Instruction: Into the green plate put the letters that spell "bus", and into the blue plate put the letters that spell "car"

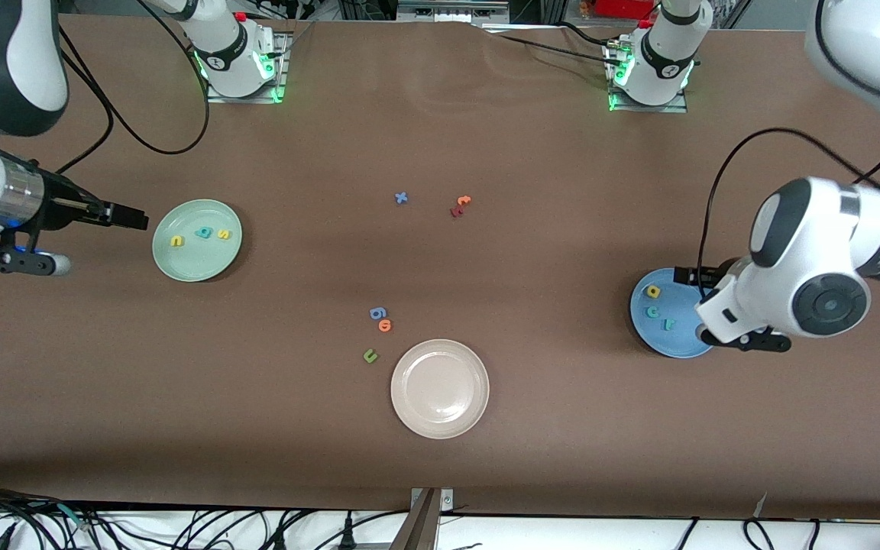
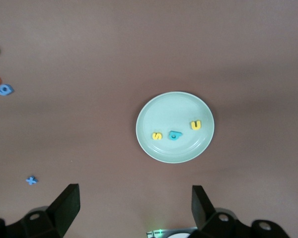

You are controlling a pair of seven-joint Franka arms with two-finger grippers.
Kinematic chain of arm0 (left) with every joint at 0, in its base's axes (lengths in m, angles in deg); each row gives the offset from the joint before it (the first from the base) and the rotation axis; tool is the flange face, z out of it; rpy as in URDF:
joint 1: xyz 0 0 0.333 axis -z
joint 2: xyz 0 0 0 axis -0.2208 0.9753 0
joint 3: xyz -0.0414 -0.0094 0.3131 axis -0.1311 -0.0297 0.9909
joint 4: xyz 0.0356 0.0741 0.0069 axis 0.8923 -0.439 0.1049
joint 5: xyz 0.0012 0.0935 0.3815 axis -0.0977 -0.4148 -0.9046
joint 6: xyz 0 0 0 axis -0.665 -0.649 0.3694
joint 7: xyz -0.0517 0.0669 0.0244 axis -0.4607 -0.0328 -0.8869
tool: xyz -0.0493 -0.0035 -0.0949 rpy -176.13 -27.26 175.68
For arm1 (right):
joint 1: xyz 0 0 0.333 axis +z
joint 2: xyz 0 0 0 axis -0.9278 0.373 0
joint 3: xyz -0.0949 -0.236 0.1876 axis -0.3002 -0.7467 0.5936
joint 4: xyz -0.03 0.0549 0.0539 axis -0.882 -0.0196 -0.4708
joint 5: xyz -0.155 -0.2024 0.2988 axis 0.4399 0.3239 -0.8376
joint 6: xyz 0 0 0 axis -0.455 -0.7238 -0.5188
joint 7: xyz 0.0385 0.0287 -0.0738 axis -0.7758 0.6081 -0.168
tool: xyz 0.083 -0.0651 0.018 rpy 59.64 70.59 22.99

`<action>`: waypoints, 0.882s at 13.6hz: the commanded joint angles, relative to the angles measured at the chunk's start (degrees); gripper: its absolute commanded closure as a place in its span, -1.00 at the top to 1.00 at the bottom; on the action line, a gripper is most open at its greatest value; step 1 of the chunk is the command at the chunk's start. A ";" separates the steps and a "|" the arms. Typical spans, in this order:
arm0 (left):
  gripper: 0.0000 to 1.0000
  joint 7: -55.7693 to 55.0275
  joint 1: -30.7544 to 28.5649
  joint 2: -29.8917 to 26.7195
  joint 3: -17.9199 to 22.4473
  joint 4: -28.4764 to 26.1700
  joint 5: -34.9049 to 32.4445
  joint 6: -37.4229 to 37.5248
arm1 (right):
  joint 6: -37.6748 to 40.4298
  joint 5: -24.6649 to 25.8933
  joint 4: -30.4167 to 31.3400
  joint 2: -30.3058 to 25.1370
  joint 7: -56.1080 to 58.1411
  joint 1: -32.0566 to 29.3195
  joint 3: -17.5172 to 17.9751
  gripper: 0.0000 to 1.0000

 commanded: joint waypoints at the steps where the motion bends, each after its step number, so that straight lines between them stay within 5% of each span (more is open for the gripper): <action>1: 1.00 -1.07 -0.93 -4.16 0.48 -1.01 3.47 1.25 | -0.41 1.91 0.43 -3.52 1.00 0.02 0.39 0.99; 6: 1.00 0.41 -5.31 -10.04 0.65 -1.01 5.92 6.00 | -0.23 5.07 3.33 -7.22 0.91 0.72 0.83 0.99; 10: 1.00 8.68 -1.83 -17.52 9.94 -4.96 10.06 5.82 | -3.56 5.25 3.95 -7.31 0.56 0.82 2.05 0.99; 12: 1.00 8.06 1.60 -20.51 14.70 -6.63 9.98 5.65 | -3.75 5.25 3.95 -7.66 0.56 -2.76 5.46 0.99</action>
